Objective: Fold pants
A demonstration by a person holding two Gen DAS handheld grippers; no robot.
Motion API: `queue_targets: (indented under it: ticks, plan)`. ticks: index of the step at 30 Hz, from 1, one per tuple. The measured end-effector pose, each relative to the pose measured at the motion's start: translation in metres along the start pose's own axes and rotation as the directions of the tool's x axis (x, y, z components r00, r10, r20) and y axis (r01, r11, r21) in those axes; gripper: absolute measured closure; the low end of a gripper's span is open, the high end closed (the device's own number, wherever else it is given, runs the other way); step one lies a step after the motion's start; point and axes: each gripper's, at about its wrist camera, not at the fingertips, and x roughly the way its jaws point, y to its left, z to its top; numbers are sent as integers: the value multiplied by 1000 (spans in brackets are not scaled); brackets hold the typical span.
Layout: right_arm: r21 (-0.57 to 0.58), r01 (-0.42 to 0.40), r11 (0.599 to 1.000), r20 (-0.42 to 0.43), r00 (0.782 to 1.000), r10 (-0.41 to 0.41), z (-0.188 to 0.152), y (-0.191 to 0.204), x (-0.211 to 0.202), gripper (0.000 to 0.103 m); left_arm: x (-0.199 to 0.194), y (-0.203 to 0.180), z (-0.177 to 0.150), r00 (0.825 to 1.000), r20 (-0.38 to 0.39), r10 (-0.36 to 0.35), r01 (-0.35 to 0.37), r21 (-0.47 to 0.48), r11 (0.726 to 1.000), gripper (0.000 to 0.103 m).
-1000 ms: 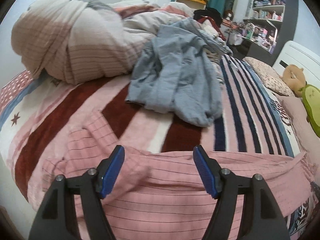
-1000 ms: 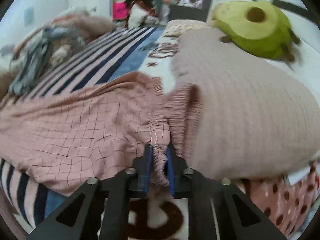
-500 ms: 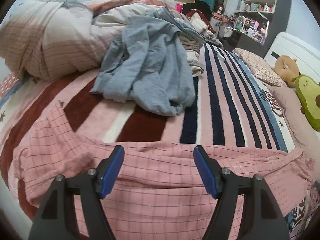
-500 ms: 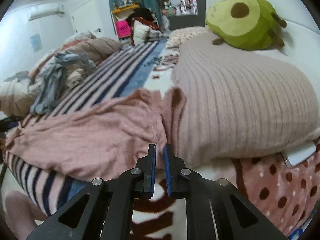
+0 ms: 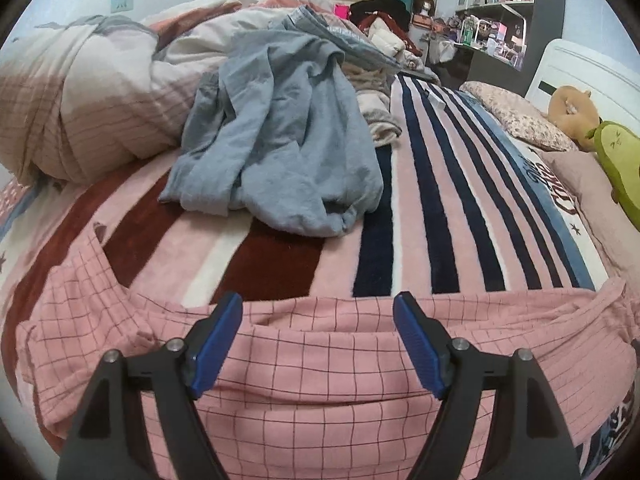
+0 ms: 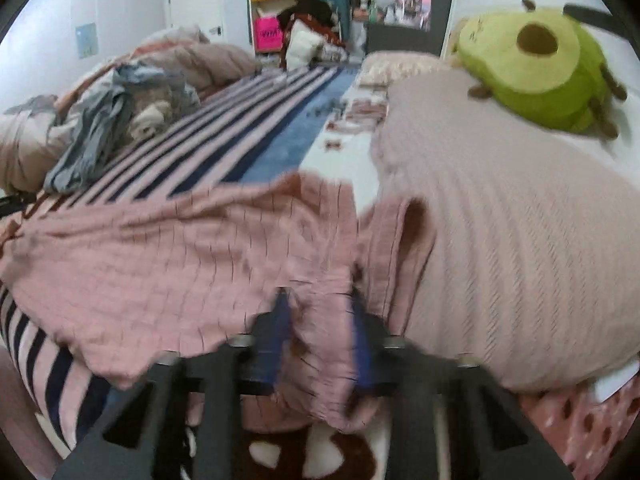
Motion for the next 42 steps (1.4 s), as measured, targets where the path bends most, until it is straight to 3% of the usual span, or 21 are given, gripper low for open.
queue_targets:
  ticks: [7, 14, 18, 19, 21, 23, 25, 27, 29, 32, 37, 39, 40, 42]
  plan:
    - [147, -43, 988, 19, 999, 40, -15, -27, -17, 103, 2, -6, -7, 999, 2, -43, 43, 19, 999, 29]
    - [106, 2, 994, -38, 999, 2, -10, -22, -31, 103, 0, -14, -11, 997, 23, -75, 73, 78, 994, 29]
    - [116, -101, 988, -40, 994, 106, 7, -24, -34, 98, 0, -12, -11, 995, 30, -96, 93, 78, 993, 28]
    - [115, -110, 987, -54, 992, 117, 10, -23, -32, 88, 0, -12, -11, 994, 32, -102, 99, 79, 992, 28]
    - [100, -106, 989, -125, 985, 118, 15, -21, -16, 77, -1, -12, -12, 993, 36, -115, 112, 85, 990, 28]
    - [90, -113, 989, -160, 979, 127, 14, -17, -4, 77, -2, -11, -12, 992, 40, -120, 116, 86, 989, 28]
    - [79, -132, 988, -164, 976, 143, 10, -12, 0, 101, -4, -6, -14, 993, 41, -112, 109, 73, 991, 28]
    - [83, -104, 991, -137, 984, 114, 3, -10, -6, 102, -8, 5, -15, 995, 38, -97, 95, 47, 994, 28]
    - [157, -30, 987, -108, 993, 47, -3, -24, -16, 103, -15, 21, -17, 997, 50, -66, 65, 18, 998, 28]
    - [214, -10, 977, -78, 997, 28, -11, -37, -30, 103, -26, 47, -20, 998, 60, -18, 20, -28, 999, 24]
    - [128, 87, 988, -134, 989, -69, -9, -20, -37, 100, -47, 87, -31, 999, 51, 5, -1, -84, 996, 22]
    - [113, 143, 983, -101, 986, -132, -2, -14, -48, 89, -53, 100, -37, 999, 42, 3, 1, -96, 995, 21]
    - [93, 166, 982, -57, 985, -162, 5, -6, -57, 78, -55, 107, -39, 999, 39, 0, 4, -102, 995, 21]
    - [67, 118, 991, 15, 993, -119, 21, 9, -68, 73, -56, 117, -44, 1000, 29, 0, 3, -104, 995, 20]
